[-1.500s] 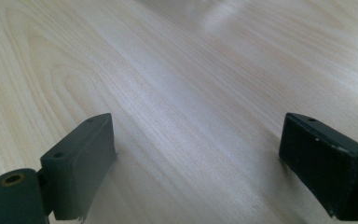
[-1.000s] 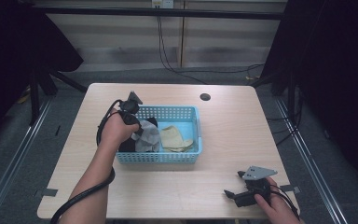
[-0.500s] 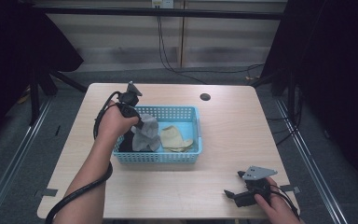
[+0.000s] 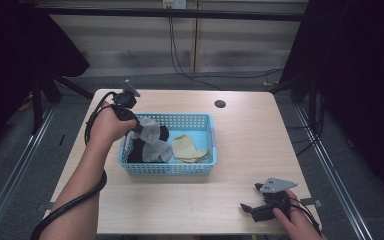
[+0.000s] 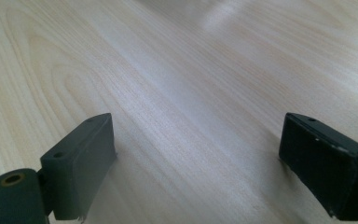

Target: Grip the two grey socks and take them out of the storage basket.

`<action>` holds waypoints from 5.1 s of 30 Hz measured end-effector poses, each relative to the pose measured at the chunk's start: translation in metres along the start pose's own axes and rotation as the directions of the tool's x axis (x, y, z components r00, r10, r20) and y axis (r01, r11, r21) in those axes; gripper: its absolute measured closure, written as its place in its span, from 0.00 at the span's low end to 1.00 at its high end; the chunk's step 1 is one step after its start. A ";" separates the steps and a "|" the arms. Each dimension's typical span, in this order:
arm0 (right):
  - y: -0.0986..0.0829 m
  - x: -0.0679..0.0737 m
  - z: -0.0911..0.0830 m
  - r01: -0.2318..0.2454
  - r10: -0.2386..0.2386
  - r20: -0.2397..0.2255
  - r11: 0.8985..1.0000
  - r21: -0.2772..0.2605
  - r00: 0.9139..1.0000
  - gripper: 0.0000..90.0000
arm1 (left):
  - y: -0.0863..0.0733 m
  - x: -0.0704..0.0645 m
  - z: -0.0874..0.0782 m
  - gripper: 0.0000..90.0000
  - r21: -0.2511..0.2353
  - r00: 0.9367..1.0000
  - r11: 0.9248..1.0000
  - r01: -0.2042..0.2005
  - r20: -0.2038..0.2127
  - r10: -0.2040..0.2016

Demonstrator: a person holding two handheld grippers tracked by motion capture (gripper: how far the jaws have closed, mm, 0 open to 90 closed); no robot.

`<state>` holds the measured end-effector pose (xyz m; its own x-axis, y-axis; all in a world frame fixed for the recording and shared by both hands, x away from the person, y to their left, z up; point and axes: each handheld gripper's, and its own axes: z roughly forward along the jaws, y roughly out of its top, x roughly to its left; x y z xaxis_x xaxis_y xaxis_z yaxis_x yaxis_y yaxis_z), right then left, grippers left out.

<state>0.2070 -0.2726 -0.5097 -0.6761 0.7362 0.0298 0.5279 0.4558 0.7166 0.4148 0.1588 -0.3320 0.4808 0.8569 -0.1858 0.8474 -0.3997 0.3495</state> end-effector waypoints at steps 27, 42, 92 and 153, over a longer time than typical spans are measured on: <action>0.000 0.000 0.000 0.000 0.000 0.000 1.000 0.000 1.000 0.11 | -0.024 0.045 -0.042 0.95 -0.040 0.996 0.995 0.087 -0.027 -0.088; 0.000 0.000 0.000 -0.001 0.001 0.001 1.000 0.001 1.000 0.11 | -0.040 0.063 -0.061 0.95 -0.057 0.990 0.991 0.124 -0.056 -0.127; 0.000 0.000 0.000 -0.001 0.001 0.002 1.000 -0.002 1.000 0.11 | -0.057 0.061 -0.004 0.57 -0.125 0.989 0.984 0.126 -0.055 -0.134; 0.000 0.000 0.000 -0.004 0.004 -0.001 1.000 -0.001 1.000 0.11 | -0.025 0.013 0.112 0.53 -0.015 0.995 0.995 0.099 -0.015 -0.099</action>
<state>0.2068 -0.2724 -0.5099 -0.6744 0.7377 0.0329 0.5300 0.4526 0.7171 0.4254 0.1429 -0.4462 0.3912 0.8971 -0.2055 0.8873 -0.3083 0.3429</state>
